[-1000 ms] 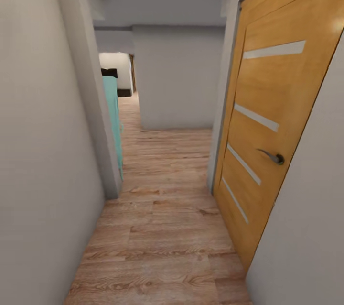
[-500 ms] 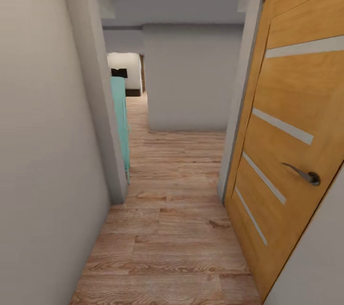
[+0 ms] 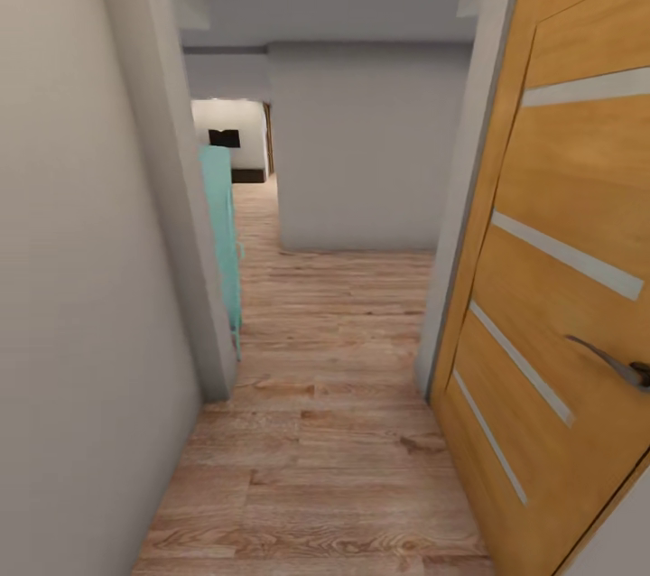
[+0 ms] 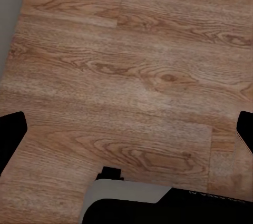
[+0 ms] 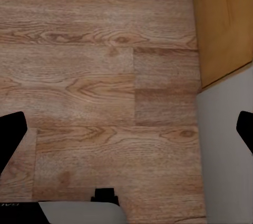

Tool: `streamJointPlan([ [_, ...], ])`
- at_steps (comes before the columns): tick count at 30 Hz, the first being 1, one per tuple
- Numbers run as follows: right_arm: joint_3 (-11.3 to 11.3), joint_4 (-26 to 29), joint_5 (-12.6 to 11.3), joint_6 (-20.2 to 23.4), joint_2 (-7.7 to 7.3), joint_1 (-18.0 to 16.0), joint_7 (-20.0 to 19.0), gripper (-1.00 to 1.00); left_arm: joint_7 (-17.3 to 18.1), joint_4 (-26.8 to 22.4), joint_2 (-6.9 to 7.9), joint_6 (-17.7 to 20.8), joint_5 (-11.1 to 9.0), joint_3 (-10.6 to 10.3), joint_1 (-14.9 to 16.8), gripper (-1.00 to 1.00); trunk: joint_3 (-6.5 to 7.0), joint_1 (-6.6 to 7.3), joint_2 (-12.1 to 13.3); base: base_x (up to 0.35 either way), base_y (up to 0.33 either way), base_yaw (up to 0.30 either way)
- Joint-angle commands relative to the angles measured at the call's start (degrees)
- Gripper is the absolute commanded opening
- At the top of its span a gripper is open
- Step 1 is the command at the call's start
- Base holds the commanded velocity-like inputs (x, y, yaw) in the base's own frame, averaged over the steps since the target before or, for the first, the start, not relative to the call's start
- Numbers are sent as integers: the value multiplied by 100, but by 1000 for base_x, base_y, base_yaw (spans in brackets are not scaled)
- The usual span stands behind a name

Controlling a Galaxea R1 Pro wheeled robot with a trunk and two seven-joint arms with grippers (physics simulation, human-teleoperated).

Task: Move the two storage containers from the living room to the garage. In the garage, place one container on the floor and stack the other container on top of it (either order is fine).

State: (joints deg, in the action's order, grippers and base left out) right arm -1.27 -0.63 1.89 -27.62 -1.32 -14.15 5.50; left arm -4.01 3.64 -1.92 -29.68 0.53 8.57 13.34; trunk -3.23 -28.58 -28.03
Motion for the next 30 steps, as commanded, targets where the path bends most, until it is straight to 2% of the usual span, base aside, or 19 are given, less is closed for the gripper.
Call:
streamJointPlan([
  [1, -14, -7, 21, -15, 0, -7, 31, 100, -18, 23, -1, -38, 8, 14, 11, 100, -12, -6, -10, 326, 0, 0],
  [30, -11, -7, 22, -21, 0, -8, 34, 100, -10, 22, 8, -45, 8, 15, 11, 100, -12, -6, -10, 326, 0, 0],
])
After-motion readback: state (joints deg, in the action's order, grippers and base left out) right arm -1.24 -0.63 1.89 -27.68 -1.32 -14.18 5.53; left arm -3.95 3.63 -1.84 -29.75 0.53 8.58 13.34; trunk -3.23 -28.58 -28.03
